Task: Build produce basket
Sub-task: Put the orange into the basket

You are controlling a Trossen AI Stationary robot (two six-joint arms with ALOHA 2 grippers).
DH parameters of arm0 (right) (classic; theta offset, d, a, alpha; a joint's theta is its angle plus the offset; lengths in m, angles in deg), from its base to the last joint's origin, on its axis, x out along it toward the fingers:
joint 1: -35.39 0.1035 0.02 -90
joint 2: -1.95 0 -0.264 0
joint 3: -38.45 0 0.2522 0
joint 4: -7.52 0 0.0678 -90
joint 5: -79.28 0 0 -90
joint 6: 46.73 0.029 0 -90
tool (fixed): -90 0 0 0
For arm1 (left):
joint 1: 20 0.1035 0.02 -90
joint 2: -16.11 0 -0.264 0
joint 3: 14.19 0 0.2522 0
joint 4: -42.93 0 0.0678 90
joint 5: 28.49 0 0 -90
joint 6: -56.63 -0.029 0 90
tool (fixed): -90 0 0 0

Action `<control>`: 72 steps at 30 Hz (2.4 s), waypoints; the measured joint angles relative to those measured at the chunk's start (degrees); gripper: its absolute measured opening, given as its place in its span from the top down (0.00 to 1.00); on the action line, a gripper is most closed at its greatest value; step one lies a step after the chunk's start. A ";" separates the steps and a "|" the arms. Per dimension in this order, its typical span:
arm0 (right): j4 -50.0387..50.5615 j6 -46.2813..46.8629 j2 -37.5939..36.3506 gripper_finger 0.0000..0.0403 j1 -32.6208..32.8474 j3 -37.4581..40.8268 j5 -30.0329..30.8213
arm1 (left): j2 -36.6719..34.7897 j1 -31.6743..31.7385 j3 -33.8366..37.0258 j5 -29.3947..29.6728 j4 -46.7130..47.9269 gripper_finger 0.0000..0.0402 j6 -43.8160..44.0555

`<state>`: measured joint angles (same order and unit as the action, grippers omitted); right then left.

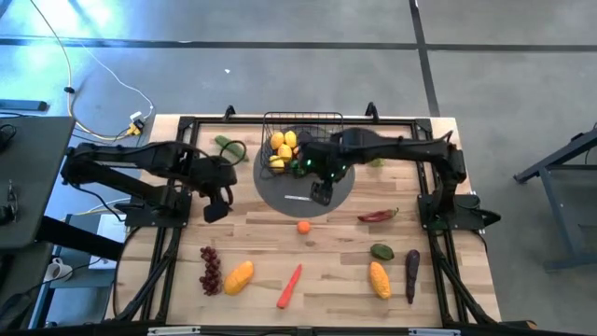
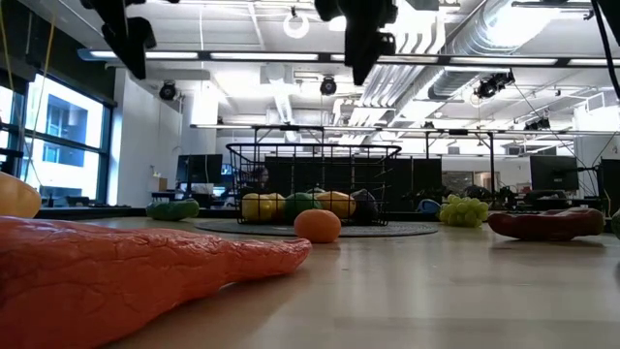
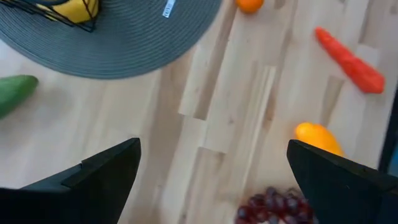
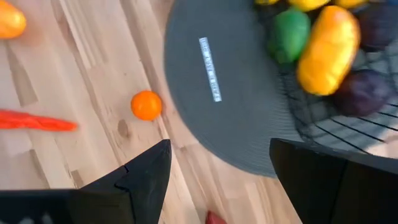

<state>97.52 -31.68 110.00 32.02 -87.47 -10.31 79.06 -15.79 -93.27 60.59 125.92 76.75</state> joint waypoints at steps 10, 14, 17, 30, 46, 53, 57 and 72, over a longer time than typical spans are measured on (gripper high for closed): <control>-15.67 -5.25 -0.02 0.37 5.56 12.69 -0.99 | -1.35 -7.53 0.00 0.11 0.02 0.02 11.43; -21.91 -8.29 -0.02 0.37 7.43 18.21 -1.07 | -1.35 -10.55 0.00 0.11 0.11 0.02 13.37; -27.00 -9.99 -0.02 0.37 8.62 22.21 -1.07 | -1.35 -12.35 0.00 0.42 0.14 0.02 15.05; -47.37 -9.41 -0.02 0.37 10.68 33.41 -2.36 | -1.35 -16.92 0.00 3.42 0.20 0.02 17.48; -67.20 -2.25 0.00 0.37 10.66 45.93 -1.86 | -1.33 -17.18 0.00 4.85 0.20 0.02 17.26; -71.43 -1.99 0.00 0.37 10.66 48.61 0.13 | -1.33 -17.18 0.00 4.83 0.20 0.02 17.26; -72.05 -1.99 0.59 0.37 10.66 48.67 0.17 | -1.33 -17.18 0.00 4.84 0.19 0.02 17.26; -71.91 -0.94 3.23 0.43 11.73 48.67 1.83 | -1.31 -17.18 0.00 5.58 0.39 0.02 17.28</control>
<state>25.61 -32.62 113.23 43.75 -38.79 -8.48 77.75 -32.97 -93.27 66.17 126.32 94.04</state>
